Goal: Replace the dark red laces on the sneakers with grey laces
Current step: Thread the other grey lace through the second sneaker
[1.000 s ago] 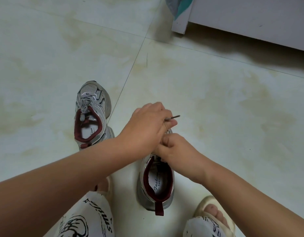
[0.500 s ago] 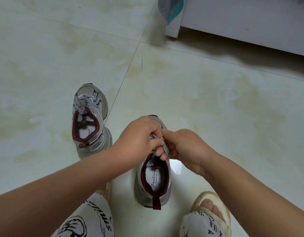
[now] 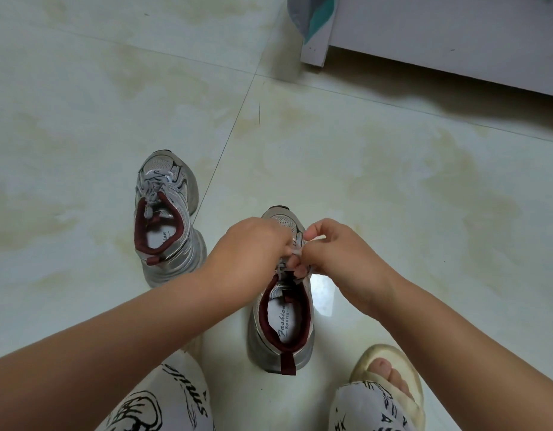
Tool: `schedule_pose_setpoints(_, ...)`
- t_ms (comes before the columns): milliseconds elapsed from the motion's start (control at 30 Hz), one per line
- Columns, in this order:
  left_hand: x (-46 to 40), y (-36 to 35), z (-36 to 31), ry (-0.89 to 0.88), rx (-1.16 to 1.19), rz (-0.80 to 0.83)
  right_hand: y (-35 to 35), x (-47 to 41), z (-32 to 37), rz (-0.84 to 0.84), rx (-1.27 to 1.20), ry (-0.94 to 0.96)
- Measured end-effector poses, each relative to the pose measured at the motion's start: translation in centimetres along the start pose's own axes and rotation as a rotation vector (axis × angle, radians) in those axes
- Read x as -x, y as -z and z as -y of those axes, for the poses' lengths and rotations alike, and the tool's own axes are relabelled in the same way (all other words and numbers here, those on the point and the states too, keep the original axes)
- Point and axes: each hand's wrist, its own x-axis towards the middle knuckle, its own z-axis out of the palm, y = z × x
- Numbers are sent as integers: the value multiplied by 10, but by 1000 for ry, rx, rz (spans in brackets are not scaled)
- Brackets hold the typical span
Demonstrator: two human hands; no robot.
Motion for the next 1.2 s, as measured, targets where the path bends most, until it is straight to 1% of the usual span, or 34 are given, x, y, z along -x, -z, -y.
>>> schedule_pose_setpoints(33, -2, 0, 2, 96, 117, 88, 0, 0, -1, -4, 60, 51)
schedule_pose_setpoints(100, -5, 3, 2, 295, 538, 225, -1, 2, -3, 11, 173, 159)
schedule_pose_setpoints(133, -5, 5, 1, 360, 729, 245, -1, 3, -4, 20, 212, 196)
schedule_pose_setpoints(167, -4, 6, 2, 402, 859, 256, -1, 4, -4, 20, 255, 226)
schedule_pose_setpoints(233, 0, 3, 5, 438, 1008, 280, 0, 4, 0, -18, 409, 266)
schedule_pose_setpoints(333, -1, 0, 9, 497, 1192, 282, 2, 3, 9, -114, 792, 341)
schedule_pose_setpoints(400, -2, -2, 12, 558, 1313, 264, 0, 4, 12, -125, 1047, 404)
schedule_pose_setpoints(433, -1, -3, 13, 567, 1356, 264, -1, 4, 11, -122, 1137, 441)
schedule_pose_setpoints(467, -1, -3, 14, 560, 1379, 265, -2, 6, 9, -118, 1175, 473)
schedule_pose_setpoints(533, 0, -2, 16, 503, 1326, 252, -1, 10, 7, -107, 1080, 489)
schedule_pose_setpoints(567, 0, -2, 19, 463, 1218, 220, 2, 11, 6, -100, 1011, 467)
schedule_pose_setpoints(600, -1, -2, 24, 421, 1052, 171, 8, 12, 6, -81, 1000, 418)
schedule_pose_setpoints(667, -2, 0, 36, 338, 635, 91, 21, 13, 2, -35, 1076, 273)
schedule_pose_setpoints(700, -2, 0, 44, 322, 456, 80, 27, 13, -2, -20, 1119, 190)
schedule_pose_setpoints(733, -1, -1, 51, 325, 332, 89, 33, 13, -6, -5, 1150, 109)
schedule_pose_setpoints(800, 4, -8, 59, 347, 177, 149, 39, 12, -16, 41, 1165, -24)
schedule_pose_setpoints(833, 8, -12, 59, 341, 106, 177, 39, 11, -21, 63, 1177, -61)
schedule_pose_setpoints(867, 10, -14, 56, 326, 52, 172, 39, 10, -24, 73, 1203, -70)
schedule_pose_setpoints(900, 11, -17, 54, 316, 35, 147, 38, 9, -26, 62, 1233, -55)
schedule_pose_setpoints(933, 10, -17, 52, 332, 106, 113, 38, 7, -25, 41, 1246, -39)
schedule_pose_setpoints(967, 8, -15, 52, 372, 285, 102, 38, 6, -22, 13, 1198, -33)
schedule_pose_setpoints(1000, 6, -11, 50, 410, 547, 108, 39, 5, -17, -5, 1078, -40)
schedule_pose_setpoints(1033, 4, -7, 47, 418, 789, 112, 41, 4, -12, -13, 901, -40)
schedule_pose_setpoints(1067, 3, -2, 43, 402, 951, 126, 41, 4, -5, -13, 704, -24)
schedule_pose_setpoints(1100, 1, 2, 38, 376, 1012, 147, 41, 4, 3, -7, 520, 14)
schedule_pose_setpoints(1133, -2, 4, 33, 344, 1009, 167, 41, 4, 10, 5, 367, 64)
schedule_pose_setpoints(1200, -9, 9, 19, 247, 899, 209, 33, 2, 19, 39, 160, 169)
